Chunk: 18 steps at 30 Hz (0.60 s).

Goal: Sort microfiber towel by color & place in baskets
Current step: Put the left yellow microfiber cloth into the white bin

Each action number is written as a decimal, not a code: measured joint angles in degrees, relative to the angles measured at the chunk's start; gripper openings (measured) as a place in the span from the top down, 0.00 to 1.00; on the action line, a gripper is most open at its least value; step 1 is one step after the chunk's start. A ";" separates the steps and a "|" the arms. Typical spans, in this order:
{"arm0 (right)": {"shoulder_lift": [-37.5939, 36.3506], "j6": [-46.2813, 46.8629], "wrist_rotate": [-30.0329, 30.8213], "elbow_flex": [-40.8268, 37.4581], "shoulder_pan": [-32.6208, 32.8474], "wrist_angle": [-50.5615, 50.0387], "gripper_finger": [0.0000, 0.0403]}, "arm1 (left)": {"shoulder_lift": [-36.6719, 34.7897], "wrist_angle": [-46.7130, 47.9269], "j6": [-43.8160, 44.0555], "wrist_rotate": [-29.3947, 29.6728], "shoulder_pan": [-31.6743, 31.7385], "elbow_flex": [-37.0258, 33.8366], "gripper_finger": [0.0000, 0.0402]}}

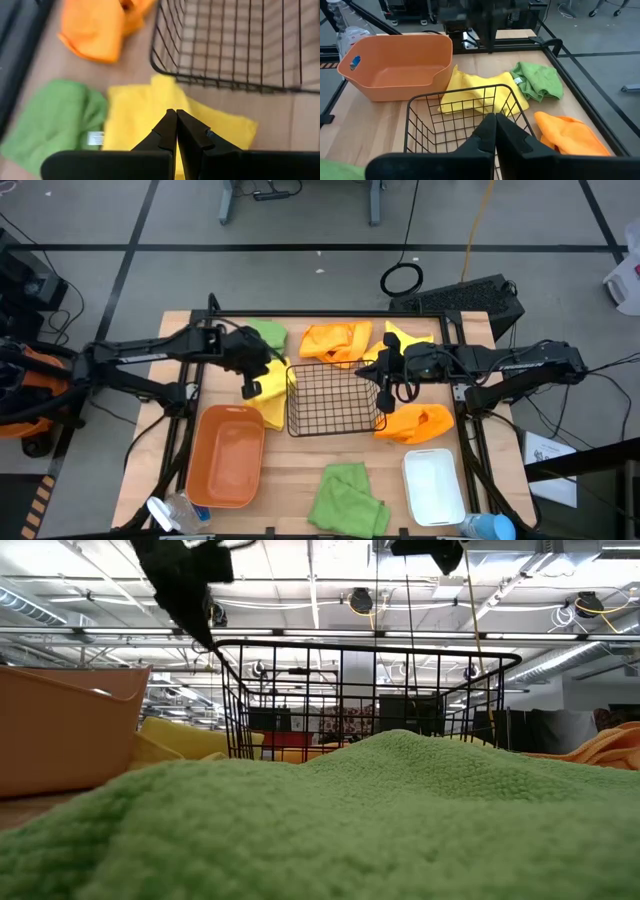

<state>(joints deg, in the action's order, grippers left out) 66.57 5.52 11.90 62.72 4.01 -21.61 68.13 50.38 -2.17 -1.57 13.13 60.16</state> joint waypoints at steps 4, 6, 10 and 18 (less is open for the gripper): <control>0.00 0.64 0.00 0.00 1.07 -0.02 1.00 | 3.61 0.97 -1.47 -4.01 2.46 -0.78 0.96; 0.00 1.15 0.00 0.00 1.69 -0.05 1.00 | 5.16 1.46 -1.76 -4.97 3.72 -1.36 0.95; 0.00 1.33 0.01 0.00 3.41 -0.53 1.00 | 7.23 1.39 -2.71 -6.22 5.55 -2.20 0.88; 0.00 2.56 0.00 0.00 6.64 -2.46 1.00 | 7.99 0.90 -2.71 -6.00 6.29 -2.78 0.66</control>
<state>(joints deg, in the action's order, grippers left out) 66.57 8.08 11.90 62.72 10.65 -24.07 76.12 51.27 -4.89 -7.57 19.42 57.39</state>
